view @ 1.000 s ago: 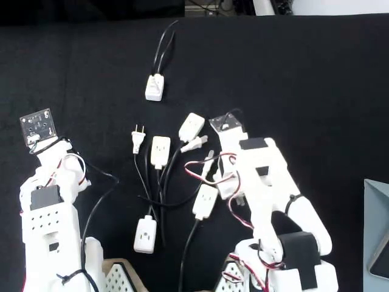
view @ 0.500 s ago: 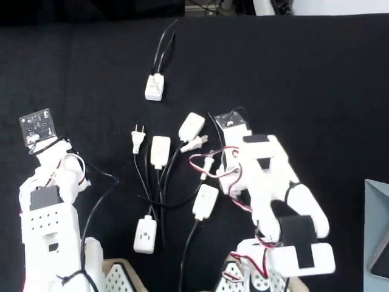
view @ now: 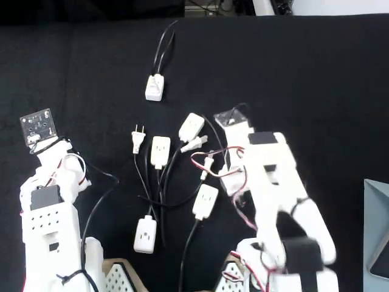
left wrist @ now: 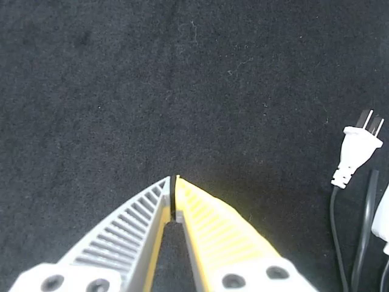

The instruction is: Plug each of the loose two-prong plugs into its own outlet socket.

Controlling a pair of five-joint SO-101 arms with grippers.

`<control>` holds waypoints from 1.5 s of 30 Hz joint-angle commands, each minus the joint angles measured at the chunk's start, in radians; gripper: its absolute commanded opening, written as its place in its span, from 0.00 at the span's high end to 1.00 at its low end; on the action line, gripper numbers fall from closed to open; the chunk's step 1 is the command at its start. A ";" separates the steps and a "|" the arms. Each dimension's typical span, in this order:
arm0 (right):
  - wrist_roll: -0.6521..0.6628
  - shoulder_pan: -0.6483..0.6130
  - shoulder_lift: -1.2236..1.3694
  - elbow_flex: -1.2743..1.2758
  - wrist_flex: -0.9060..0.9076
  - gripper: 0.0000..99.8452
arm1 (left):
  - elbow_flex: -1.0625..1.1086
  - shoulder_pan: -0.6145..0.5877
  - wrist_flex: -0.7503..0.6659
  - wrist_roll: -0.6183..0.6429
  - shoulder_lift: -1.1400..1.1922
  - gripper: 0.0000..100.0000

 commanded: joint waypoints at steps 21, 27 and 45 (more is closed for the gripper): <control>-0.296 0.066 -0.377 0.203 -0.252 0.99 | -0.430 0.390 0.506 -0.201 0.048 0.80; -0.299 0.183 -0.378 0.206 -0.276 0.99 | -0.533 0.437 0.606 -0.204 0.336 0.80; -0.301 0.201 -0.378 0.306 -0.394 0.99 | -0.513 0.803 0.738 -0.086 0.583 0.80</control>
